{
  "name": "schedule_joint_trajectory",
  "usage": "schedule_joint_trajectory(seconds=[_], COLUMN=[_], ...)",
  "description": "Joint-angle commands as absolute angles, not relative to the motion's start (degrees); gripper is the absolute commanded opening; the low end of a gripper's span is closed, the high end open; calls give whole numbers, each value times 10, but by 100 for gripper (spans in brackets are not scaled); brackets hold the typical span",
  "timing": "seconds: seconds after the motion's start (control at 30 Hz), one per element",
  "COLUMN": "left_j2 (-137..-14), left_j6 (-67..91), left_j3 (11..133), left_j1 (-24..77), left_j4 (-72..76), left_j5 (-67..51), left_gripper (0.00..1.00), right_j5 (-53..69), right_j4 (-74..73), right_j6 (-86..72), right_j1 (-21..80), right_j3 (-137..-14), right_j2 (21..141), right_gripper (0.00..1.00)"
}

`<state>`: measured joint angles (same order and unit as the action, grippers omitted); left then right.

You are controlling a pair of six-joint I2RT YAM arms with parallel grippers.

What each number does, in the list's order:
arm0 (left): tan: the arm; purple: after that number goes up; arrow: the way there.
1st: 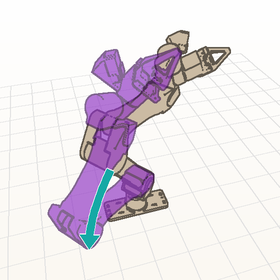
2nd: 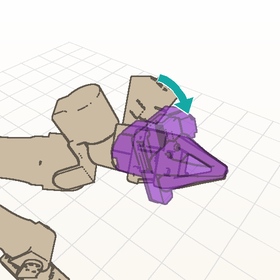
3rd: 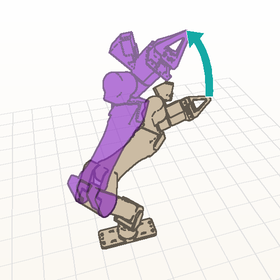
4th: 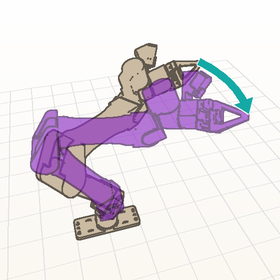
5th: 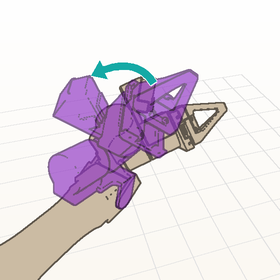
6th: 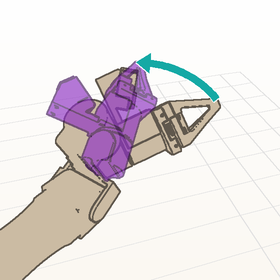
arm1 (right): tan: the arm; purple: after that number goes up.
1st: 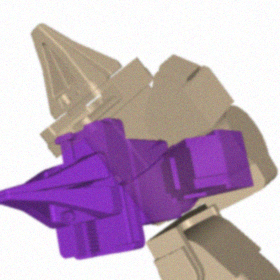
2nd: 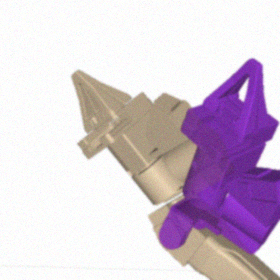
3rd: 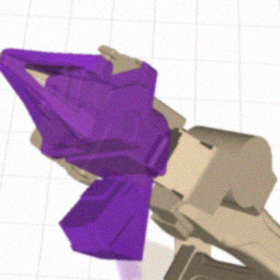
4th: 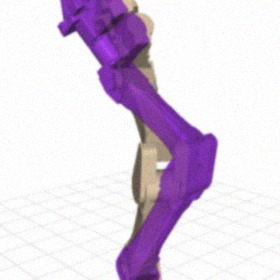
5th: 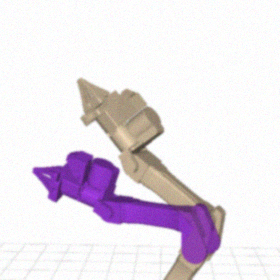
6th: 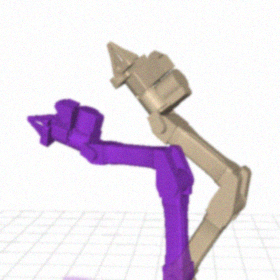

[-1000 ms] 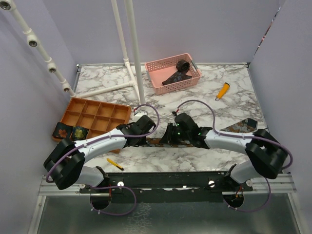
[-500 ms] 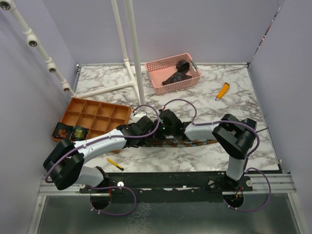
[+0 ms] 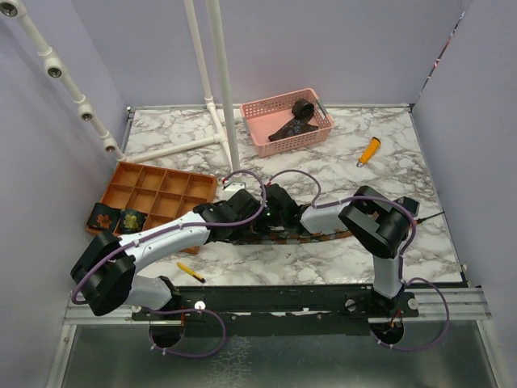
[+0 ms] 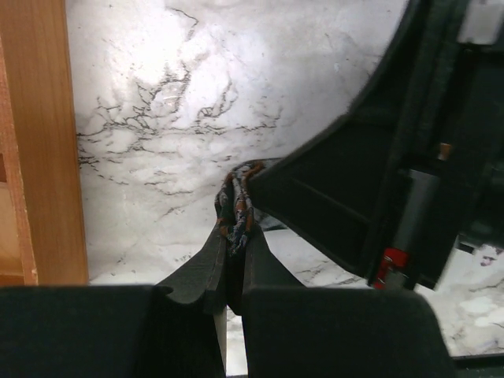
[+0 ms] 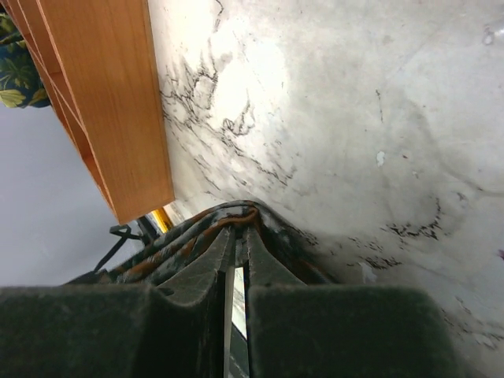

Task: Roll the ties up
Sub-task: Roll the tie at the center of the board.

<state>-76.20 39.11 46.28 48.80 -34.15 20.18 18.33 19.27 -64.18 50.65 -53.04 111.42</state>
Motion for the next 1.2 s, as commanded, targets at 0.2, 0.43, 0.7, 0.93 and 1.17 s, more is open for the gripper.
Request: schedule_joint_trajectory(seconds=[0.2,0.43,0.7,0.93,1.17], left_j2=[-796,-837,-822,-801,-808], left_j6=[420,423,432,428,426], left_j3=[519,489,454,448,449], left_j1=[556,565,565,565,573], left_j4=[-297,-276,-275,-279,-282], left_j5=[184,208,250,251,245], left_gripper=[0,0,0,0,0], right_j5=[223,231,142,128,56], right_j4=[314,367,285,240,126], right_j6=[-694,-698,-673,-670,-669], right_j1=[514,514,513,513,510], right_j3=[-481,-463,-431,-443,-436], right_j2=[1178,1180,1075,1046,978], right_gripper=[9,9,13,13,14])
